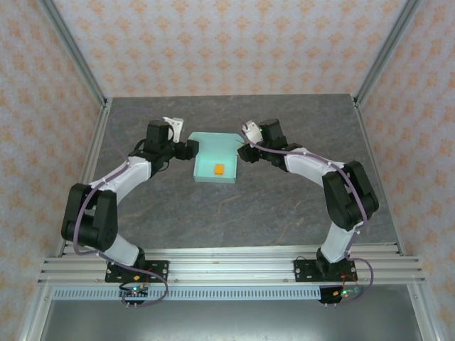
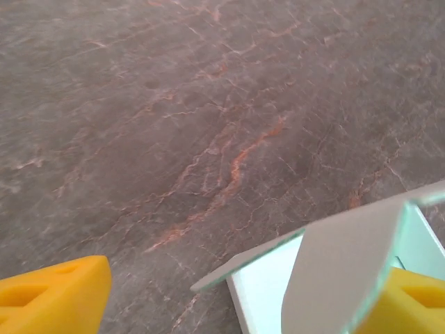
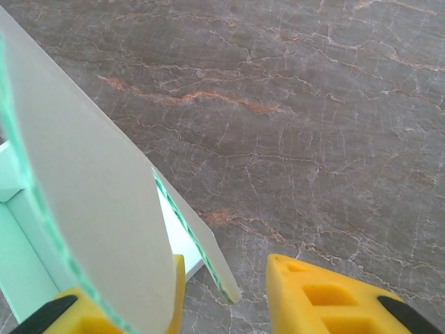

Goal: Fold the paper box

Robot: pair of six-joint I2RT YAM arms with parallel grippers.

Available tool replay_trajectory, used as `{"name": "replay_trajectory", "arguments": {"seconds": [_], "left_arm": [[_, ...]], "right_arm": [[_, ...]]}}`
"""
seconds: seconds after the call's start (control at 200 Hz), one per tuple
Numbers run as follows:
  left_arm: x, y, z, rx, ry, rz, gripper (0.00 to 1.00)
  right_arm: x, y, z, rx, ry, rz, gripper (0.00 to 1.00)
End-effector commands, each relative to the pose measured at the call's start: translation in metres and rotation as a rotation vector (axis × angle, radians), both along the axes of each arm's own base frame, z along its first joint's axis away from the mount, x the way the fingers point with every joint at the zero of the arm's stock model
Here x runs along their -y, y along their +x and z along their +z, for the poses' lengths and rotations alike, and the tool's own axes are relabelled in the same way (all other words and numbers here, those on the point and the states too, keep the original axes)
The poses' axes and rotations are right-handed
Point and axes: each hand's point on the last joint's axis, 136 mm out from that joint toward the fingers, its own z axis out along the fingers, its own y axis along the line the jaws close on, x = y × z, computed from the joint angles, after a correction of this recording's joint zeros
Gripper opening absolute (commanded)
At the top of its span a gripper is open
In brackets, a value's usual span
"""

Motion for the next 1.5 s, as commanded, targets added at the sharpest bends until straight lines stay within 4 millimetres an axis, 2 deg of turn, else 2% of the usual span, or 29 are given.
{"name": "replay_trajectory", "arguments": {"seconds": [0.0,0.165,0.26,0.45,0.781,0.951,1.221,1.376,1.496], "left_arm": [[0.011,0.005,0.002,-0.006,-0.008,-0.090,0.88],[0.022,0.011,0.001,-0.002,-0.050,-0.134,0.86],[0.028,0.010,0.002,-0.006,-0.073,-0.150,0.76],[0.033,0.007,0.002,-0.013,-0.089,-0.158,0.48],[0.021,0.008,-0.007,-0.026,-0.002,-0.035,0.28],[0.020,0.009,-0.013,-0.019,0.050,0.053,0.17],[0.011,0.005,-0.009,0.002,-0.029,0.325,0.14],[0.013,-0.001,-0.009,0.022,-0.103,0.461,0.13],[0.016,-0.005,-0.006,0.053,-0.068,0.534,0.09]], "right_arm": [[-0.001,0.007,0.019,0.038,-0.002,-0.005,0.36],[-0.002,0.007,0.017,0.031,-0.003,-0.005,0.33],[-0.003,0.008,0.017,0.024,0.003,-0.009,0.28],[-0.006,0.008,0.019,0.016,0.022,-0.008,0.20],[-0.010,0.007,0.015,0.014,0.007,-0.063,0.13],[-0.009,0.008,0.015,0.018,-0.004,-0.223,0.08],[0.003,0.010,0.020,0.043,0.019,-0.582,0.06],[-0.012,0.003,0.026,0.097,0.031,-0.670,0.05],[-0.011,0.003,0.028,0.138,0.039,-0.734,0.05]]}}
